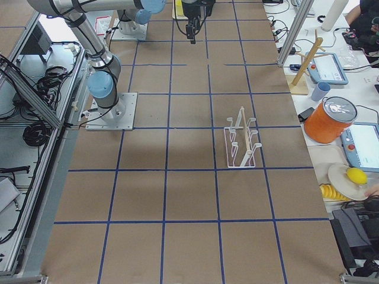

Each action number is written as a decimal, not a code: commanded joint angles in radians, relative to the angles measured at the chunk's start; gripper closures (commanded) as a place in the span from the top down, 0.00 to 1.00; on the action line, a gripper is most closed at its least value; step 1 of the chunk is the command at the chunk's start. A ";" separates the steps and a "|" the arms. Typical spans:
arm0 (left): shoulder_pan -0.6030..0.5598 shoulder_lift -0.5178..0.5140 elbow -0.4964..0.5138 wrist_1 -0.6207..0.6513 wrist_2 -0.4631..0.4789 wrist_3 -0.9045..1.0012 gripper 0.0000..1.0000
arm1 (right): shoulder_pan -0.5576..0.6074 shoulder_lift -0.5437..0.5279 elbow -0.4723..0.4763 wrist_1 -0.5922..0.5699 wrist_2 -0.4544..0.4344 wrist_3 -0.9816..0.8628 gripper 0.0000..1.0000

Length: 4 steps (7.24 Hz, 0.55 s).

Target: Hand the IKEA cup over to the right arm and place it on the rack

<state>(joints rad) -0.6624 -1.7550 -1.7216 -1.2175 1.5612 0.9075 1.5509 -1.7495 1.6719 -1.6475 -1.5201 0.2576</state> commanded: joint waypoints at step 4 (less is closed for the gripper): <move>0.035 -0.204 0.008 0.191 -0.055 0.028 1.00 | -0.005 0.002 0.000 -0.003 0.000 0.000 1.00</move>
<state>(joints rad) -0.6287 -1.9258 -1.7221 -1.0735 1.5057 0.9274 1.5476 -1.7472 1.6720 -1.6507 -1.5202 0.2577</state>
